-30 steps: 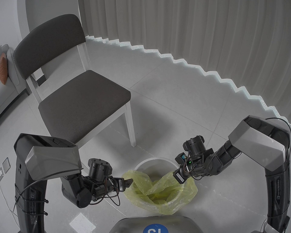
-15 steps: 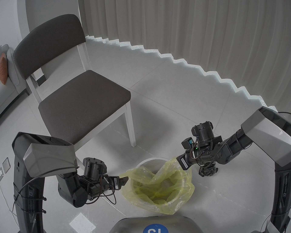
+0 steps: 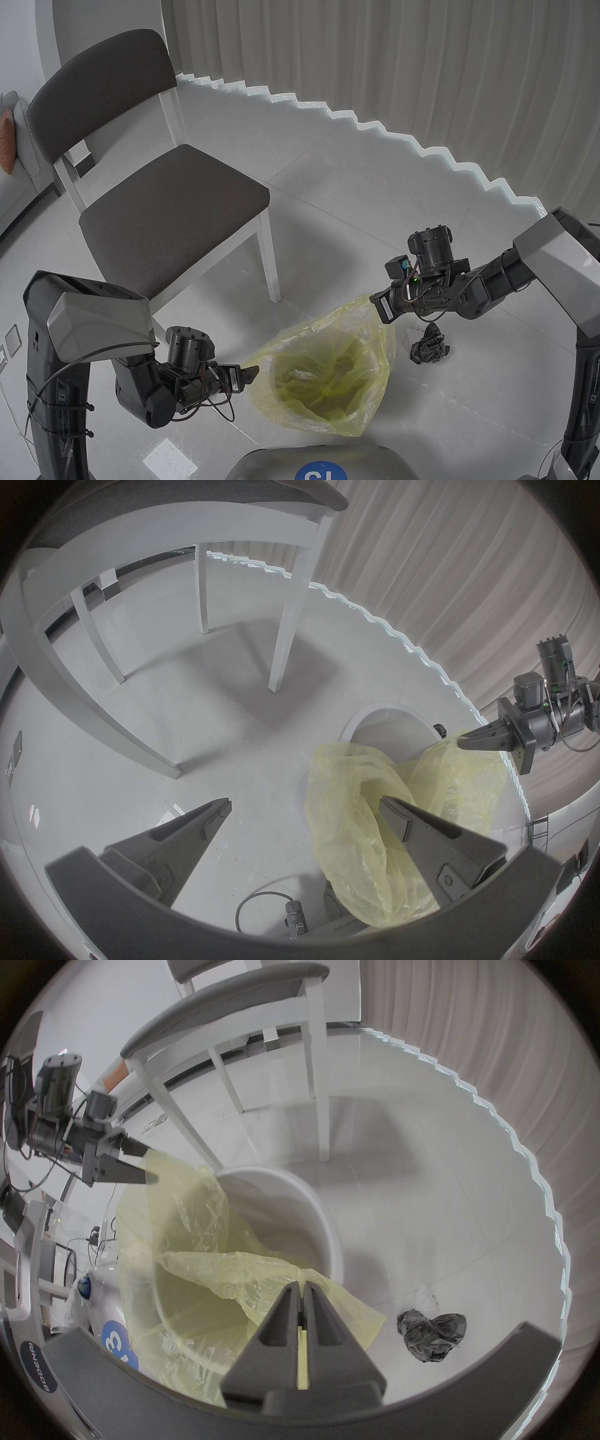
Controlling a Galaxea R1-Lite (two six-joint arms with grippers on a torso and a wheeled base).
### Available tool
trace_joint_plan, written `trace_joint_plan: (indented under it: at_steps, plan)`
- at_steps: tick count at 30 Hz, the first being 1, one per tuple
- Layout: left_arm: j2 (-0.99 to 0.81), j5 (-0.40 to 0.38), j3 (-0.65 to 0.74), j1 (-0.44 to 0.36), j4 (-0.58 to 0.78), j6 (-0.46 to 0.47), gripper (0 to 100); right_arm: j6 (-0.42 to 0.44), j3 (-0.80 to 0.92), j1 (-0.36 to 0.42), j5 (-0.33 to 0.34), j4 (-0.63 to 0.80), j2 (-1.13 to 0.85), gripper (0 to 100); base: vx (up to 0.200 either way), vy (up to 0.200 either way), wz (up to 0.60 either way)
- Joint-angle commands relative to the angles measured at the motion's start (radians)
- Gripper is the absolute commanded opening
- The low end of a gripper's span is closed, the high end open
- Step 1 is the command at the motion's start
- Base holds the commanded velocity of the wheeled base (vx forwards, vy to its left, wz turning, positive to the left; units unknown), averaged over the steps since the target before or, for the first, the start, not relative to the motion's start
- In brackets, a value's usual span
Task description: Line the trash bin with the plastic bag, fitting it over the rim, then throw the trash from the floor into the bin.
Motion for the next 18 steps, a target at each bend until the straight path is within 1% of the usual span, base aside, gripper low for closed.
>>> trace_joint_plan:
  at_steps: [1, 7, 14, 18]
  plan:
    - [0.0, 0.0, 0.004, 0.0, -0.001, 0.0, 100, 0.009, -0.011, -0.005, 0.001, 0.0, -0.004, 0, 0.0, 0.0, 0.0]
    - [-0.002, 0.001, 0.007, 0.0, -0.002, 0.0, 100, 0.017, -0.039, -0.005, 0.001, 0.0, 0.013, 0, 0.0, 0.0, 0.0]
    - [0.0, 0.003, 0.013, 0.0, -0.015, 0.001, 100, 0.05, -0.126, 0.003, 0.001, -0.022, 0.097, 0, 0.0, 0.0, 0.0]
    - [0.001, 0.001, 0.013, 0.0, -0.015, 0.0, 100, 0.063, -0.143, 0.006, -0.001, -0.029, 0.125, 0, 0.0, 0.0, 0.0]
